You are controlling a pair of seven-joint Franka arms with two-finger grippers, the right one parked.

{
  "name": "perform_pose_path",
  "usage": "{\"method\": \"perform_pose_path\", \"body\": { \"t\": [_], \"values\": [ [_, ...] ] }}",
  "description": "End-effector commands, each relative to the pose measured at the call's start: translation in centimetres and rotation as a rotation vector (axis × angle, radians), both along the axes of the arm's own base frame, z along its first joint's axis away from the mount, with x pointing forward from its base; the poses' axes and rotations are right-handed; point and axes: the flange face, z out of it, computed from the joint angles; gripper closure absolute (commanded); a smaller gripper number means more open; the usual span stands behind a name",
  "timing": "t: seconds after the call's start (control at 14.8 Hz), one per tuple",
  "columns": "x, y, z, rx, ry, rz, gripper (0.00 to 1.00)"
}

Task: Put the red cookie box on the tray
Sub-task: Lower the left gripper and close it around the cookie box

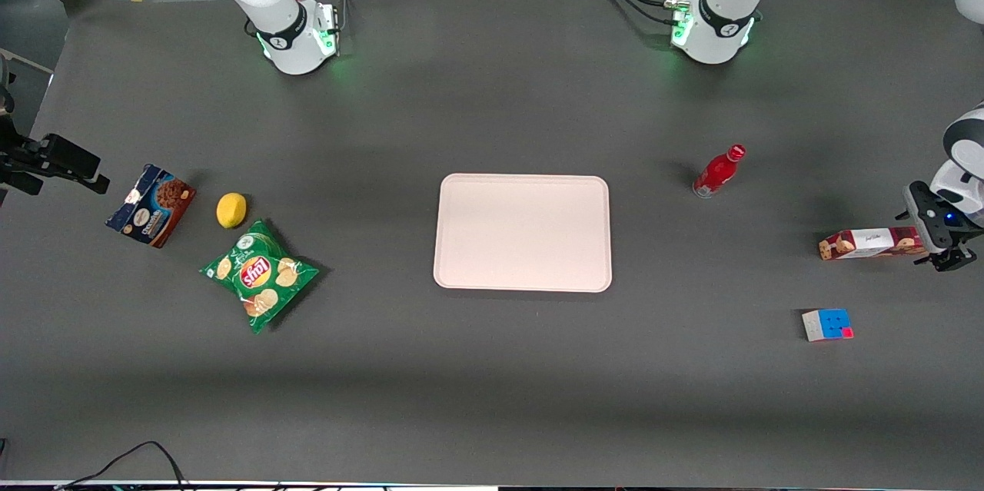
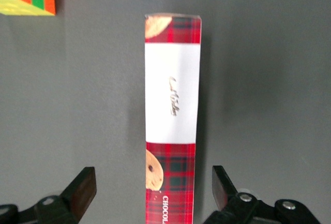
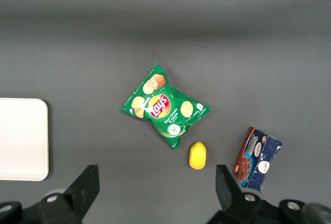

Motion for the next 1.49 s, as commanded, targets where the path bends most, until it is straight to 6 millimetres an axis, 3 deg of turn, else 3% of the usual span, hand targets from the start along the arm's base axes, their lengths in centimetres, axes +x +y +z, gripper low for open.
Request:
{"method": "perform_pose_path", "body": {
  "t": [0.0,0.68,0.81,1.01,1.15,1.29,1.42],
  "values": [
    [-0.4,0.9,-0.9,-0.003,-0.019,-0.016,0.00],
    [-1.0,1.7,-4.5,-0.023,-0.032,0.006,0.03],
    [-0.8,1.5,-4.2,-0.026,-0.032,0.002,0.17],
    [-0.6,1.2,-4.0,-0.030,-0.032,-0.003,0.54],
    [-0.5,1.2,-3.8,-0.026,-0.039,0.000,0.72],
    [0.0,1.0,-3.4,-0.022,-0.050,0.000,0.83],
    [0.8,0.6,-2.2,-0.022,-0.069,-0.001,0.83]
  ]
}}
